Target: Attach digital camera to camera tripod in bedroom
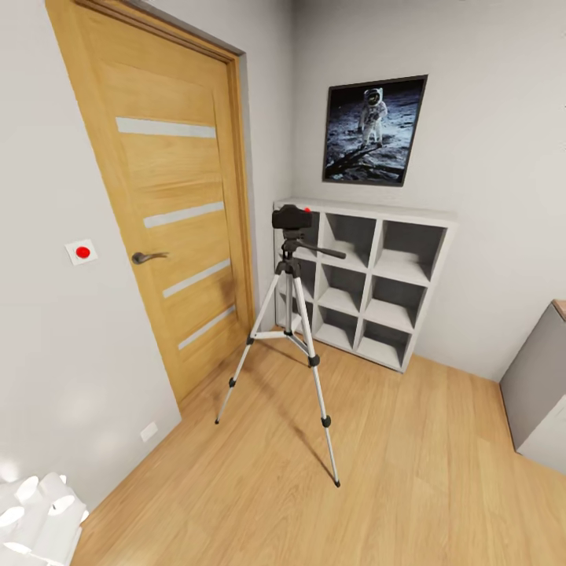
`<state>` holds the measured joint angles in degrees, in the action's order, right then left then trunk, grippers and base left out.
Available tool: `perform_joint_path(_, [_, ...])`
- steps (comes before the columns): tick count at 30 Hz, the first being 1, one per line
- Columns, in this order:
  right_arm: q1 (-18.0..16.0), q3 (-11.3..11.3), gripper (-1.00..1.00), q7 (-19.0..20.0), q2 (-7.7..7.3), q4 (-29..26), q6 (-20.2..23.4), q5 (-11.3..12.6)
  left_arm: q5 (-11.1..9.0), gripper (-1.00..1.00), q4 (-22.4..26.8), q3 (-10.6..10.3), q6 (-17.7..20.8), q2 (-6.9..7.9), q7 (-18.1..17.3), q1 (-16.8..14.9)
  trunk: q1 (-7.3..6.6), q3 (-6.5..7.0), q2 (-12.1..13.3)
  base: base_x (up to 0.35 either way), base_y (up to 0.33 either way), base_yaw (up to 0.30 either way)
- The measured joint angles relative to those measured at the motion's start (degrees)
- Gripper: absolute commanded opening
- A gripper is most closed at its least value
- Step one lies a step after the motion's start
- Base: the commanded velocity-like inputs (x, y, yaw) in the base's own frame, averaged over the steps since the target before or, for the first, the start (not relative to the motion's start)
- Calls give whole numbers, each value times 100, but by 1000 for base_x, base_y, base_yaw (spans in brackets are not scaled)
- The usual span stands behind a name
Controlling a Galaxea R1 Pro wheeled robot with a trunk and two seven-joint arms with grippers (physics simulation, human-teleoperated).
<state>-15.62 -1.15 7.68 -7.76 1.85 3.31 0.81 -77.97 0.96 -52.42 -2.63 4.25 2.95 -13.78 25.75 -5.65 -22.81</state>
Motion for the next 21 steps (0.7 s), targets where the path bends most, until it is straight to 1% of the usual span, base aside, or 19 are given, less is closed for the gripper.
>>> perform_joint_path(11, [31, 10, 100, -152, 5, -1, 12, -2, 2, 100, 0, -14, 0, 4, 0, 0, 0, 99, 0, 0, 0, 0])
perform_joint_path(21, [32, 12, 100, -136, -3, -1, 38, -2, 1, 100, 0, -4, 0, 3, 0, 0, 0, 190, 0, 0, 0, 0])
